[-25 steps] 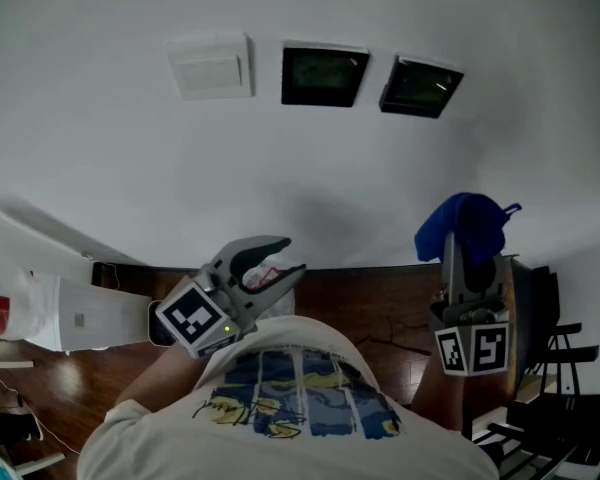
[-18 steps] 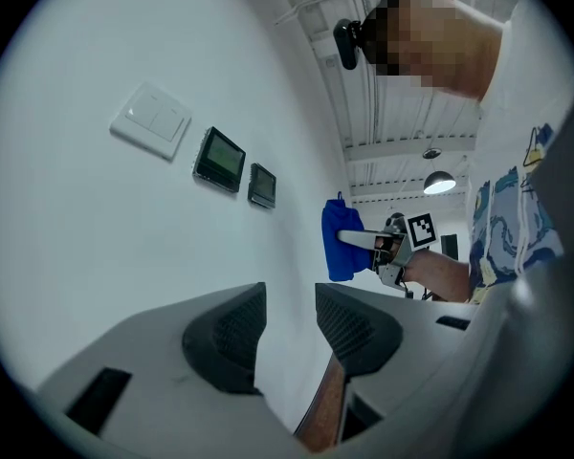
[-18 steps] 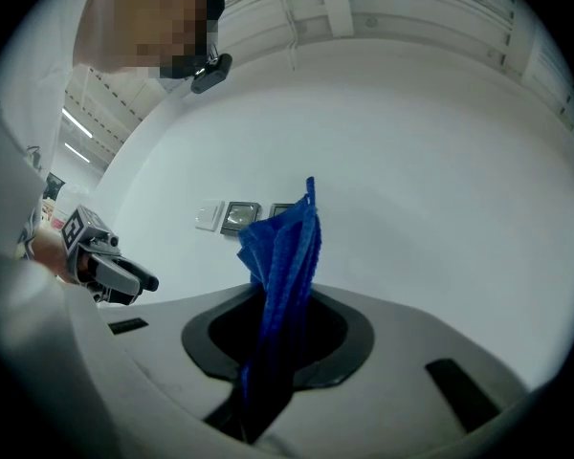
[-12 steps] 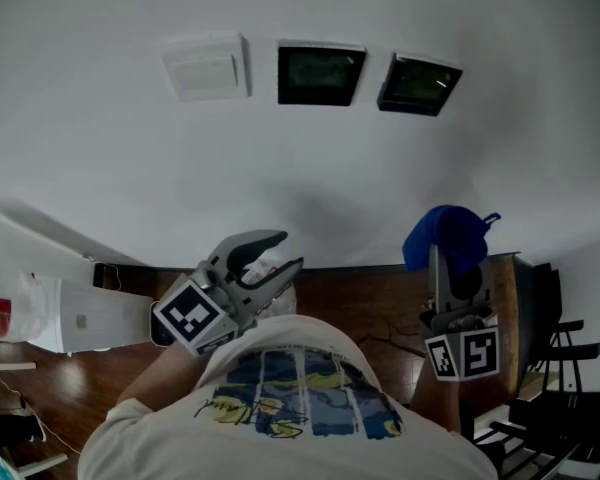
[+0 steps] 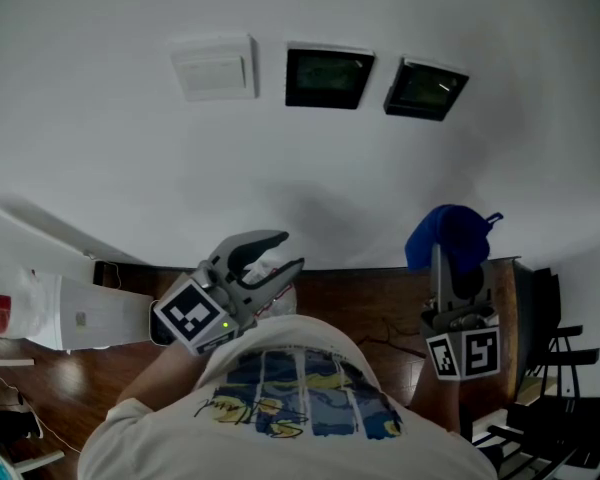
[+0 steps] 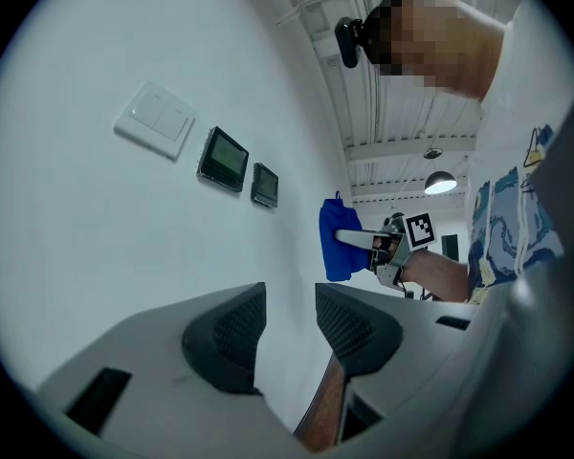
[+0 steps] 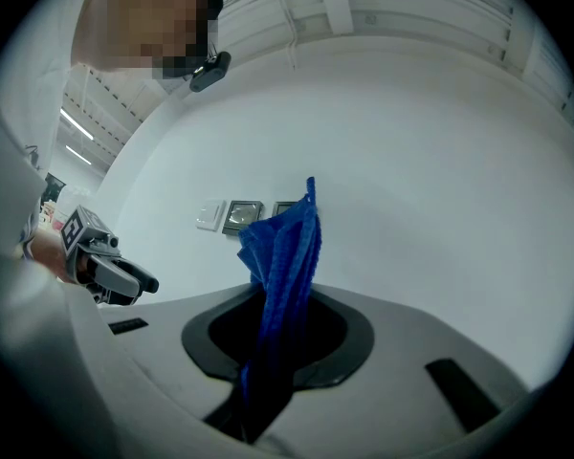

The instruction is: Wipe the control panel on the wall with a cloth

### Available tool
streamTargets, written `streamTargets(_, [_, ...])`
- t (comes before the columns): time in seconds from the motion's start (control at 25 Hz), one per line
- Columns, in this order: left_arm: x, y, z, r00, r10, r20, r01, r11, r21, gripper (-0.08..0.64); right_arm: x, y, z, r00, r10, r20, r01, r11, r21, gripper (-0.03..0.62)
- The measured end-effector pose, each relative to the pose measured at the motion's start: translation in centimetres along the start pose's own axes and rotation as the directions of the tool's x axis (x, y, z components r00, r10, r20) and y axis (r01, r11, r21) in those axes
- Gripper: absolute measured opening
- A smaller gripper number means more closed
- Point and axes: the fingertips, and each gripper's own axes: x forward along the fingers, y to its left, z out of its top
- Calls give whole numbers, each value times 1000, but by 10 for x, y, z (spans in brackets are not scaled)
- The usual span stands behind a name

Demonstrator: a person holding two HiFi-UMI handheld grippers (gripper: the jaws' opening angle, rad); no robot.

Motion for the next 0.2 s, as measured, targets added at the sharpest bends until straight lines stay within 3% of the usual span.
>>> streamTargets(0.2, [-2, -1, 0, 1000, 1, -1, -1, 1000, 0, 144, -1, 1, 1, 1000, 2, -4, -2, 1000, -3, 84])
